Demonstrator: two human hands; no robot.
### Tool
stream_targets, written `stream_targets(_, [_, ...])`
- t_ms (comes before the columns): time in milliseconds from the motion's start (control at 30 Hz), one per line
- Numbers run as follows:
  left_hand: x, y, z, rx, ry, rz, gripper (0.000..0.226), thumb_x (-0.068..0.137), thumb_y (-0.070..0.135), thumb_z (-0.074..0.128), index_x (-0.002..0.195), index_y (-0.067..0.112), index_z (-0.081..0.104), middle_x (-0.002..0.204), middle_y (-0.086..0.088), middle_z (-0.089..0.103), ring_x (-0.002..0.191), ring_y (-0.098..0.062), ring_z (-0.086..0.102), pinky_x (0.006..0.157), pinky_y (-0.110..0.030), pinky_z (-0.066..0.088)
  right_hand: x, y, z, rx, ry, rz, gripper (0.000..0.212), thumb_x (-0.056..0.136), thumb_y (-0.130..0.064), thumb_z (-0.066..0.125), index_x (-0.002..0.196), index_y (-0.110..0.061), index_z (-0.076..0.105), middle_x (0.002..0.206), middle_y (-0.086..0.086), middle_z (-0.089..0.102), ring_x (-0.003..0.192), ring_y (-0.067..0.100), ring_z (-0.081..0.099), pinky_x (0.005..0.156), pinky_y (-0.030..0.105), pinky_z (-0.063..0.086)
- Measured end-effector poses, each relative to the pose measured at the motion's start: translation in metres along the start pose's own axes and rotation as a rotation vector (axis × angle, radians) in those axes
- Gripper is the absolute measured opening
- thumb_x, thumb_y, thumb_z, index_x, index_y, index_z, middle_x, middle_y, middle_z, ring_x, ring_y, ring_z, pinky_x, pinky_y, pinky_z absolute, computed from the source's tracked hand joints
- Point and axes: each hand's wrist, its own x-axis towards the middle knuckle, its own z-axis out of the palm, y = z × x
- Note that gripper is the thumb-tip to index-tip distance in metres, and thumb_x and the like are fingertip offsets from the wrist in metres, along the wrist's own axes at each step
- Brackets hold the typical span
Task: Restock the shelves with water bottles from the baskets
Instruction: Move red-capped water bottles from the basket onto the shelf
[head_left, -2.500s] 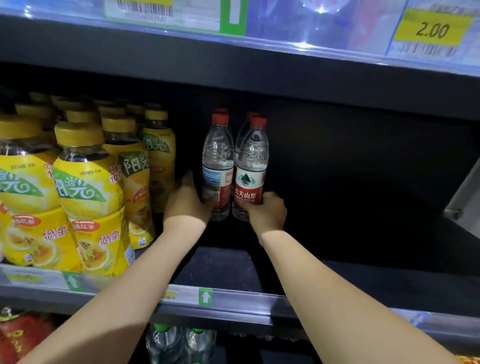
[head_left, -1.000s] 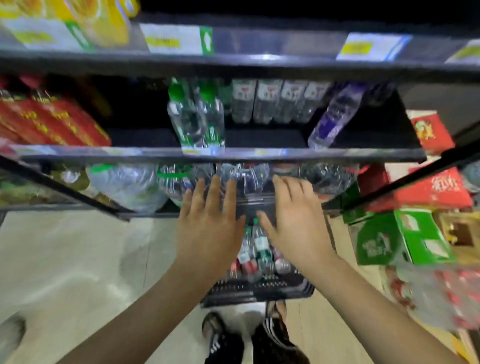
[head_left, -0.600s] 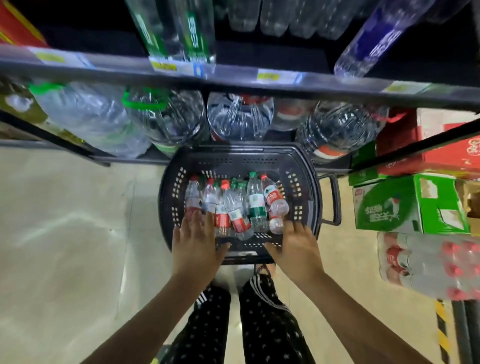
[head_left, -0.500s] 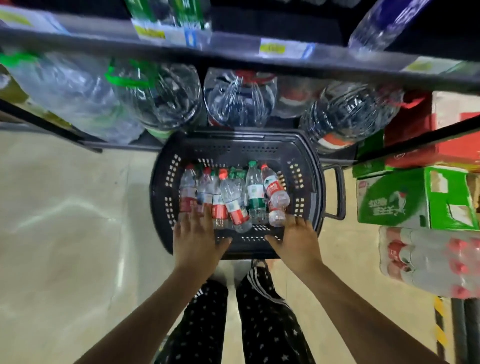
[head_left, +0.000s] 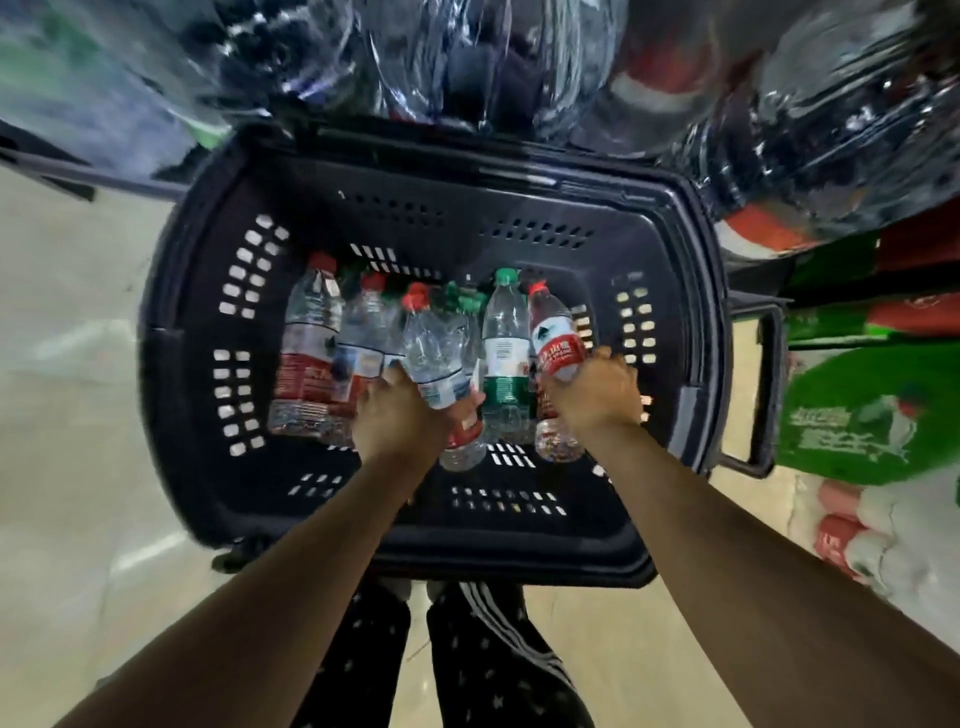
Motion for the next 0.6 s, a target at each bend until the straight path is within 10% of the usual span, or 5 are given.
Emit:
stream_targets(200, [0.034,0.018,0.028,-0.224,-0.007,-0.157,0.119,0.062,0.075,0.067,0.146,0.007,0.018,0.129,-0.018,0.056,0.107,-0.034,0.06,0.07,-0.038,0.048,0.034,-0.007,0.02,0.001,-0.076,0.11,0.075,0.078,-0.064,0.064,0.119,-0.003,0.053,0.12,0.015,0.059,0.112,0.032,0.056,0.09,0.038,0.052])
stream_targets(400, [0.044,0.004,0.034,-0.607,0.015,-0.179,0.063,0.076,0.04,0.078,0.122,0.013,0.045,0.107,0.0,0.063,0.078,-0.016,0.058,0.046,-0.02,0.037,0.033,-0.001,0.022,0.231,-0.111,0.17,0.056,0.082,-0.042,0.072,0.119,-0.002,0.055,0.114,0.012,0.064,0.095,0.025,0.064,0.072,0.028,0.049])
stream_targets(600, [0.006,-0.028,-0.016,-0.952,-0.217,-0.02,0.017,0.089,0.026,0.066,0.103,0.02,0.058,0.099,-0.005,0.071,0.085,-0.024,0.071,0.067,-0.037,0.06,-0.001,0.01,0.002,0.705,-0.235,0.328,0.039,0.079,-0.034,0.076,0.104,-0.008,0.061,0.093,0.006,0.066,0.068,0.015,0.06,0.05,0.02,0.039])
